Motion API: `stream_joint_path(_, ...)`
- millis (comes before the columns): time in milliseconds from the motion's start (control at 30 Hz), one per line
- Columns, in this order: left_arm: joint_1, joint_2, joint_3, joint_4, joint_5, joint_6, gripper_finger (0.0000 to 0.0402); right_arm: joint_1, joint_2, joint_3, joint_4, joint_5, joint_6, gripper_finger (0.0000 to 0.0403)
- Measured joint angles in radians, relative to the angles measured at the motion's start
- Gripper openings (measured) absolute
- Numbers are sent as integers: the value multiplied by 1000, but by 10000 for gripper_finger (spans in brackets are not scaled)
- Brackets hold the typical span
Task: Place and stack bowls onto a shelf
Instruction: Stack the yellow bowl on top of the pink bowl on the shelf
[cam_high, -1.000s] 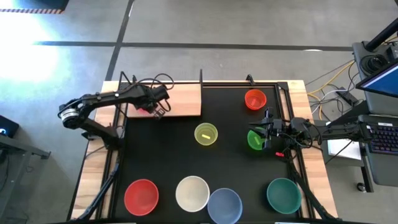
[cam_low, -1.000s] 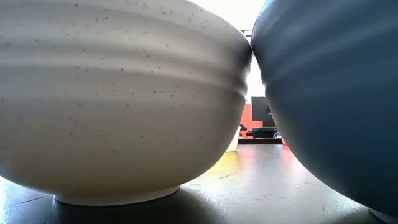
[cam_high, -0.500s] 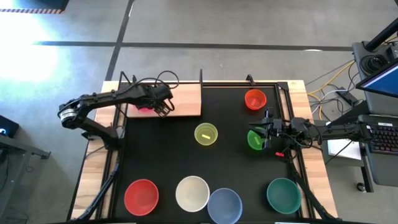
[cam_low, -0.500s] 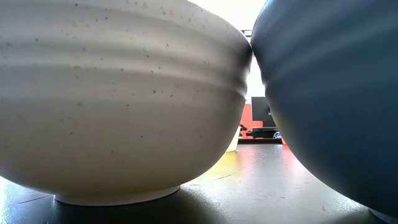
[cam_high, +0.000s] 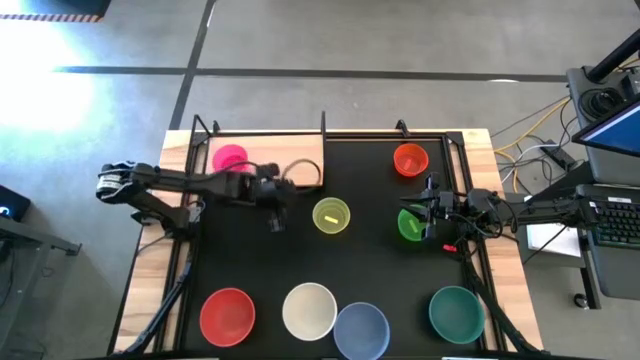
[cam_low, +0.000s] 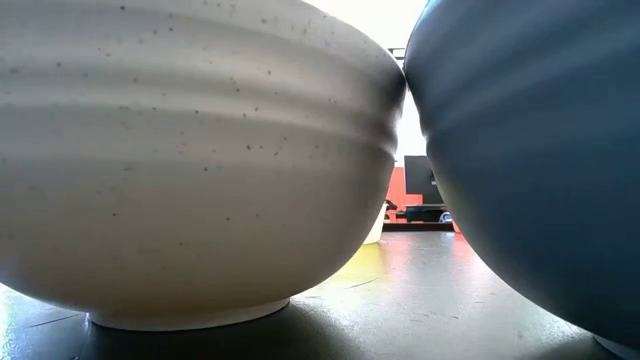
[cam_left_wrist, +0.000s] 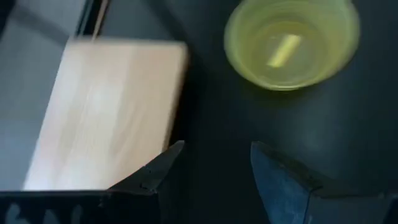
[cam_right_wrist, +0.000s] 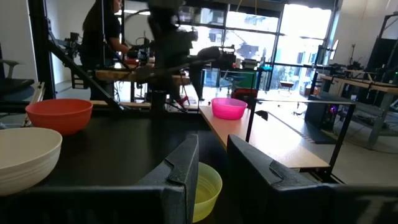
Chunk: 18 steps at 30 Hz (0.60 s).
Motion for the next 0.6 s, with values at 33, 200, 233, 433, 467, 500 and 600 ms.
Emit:
stream_joint_path(33, -15, 10, 0, 20, 0, 33, 164, 0, 0, 0, 0, 0, 0, 75)
stream_joint_path(200, -42, 76, 0, 149, 41, 108, 164, 0, 0, 0, 0, 0, 0, 75)
stream_joint_path(233, -42, 94, -1, 173, 59, 119, 164, 0, 0, 0, 0, 0, 0, 75)
stream_joint_path(433, -45, 198, -1, 278, 128, 174, 164, 0, 0, 0, 0, 0, 0, 75)
stream_joint_path(467, -48, 215, -1, 292, 143, 178, 164, 0, 0, 0, 0, 0, 0, 75)
stream_joint_path(500, -52, 229, -1, 302, 154, 183, 164, 0, 0, 0, 0, 0, 0, 75)
stream_joint_path(600, -63, 271, -1, 337, 164, 205, 164, 0, 0, 0, 0, 0, 0, 75)
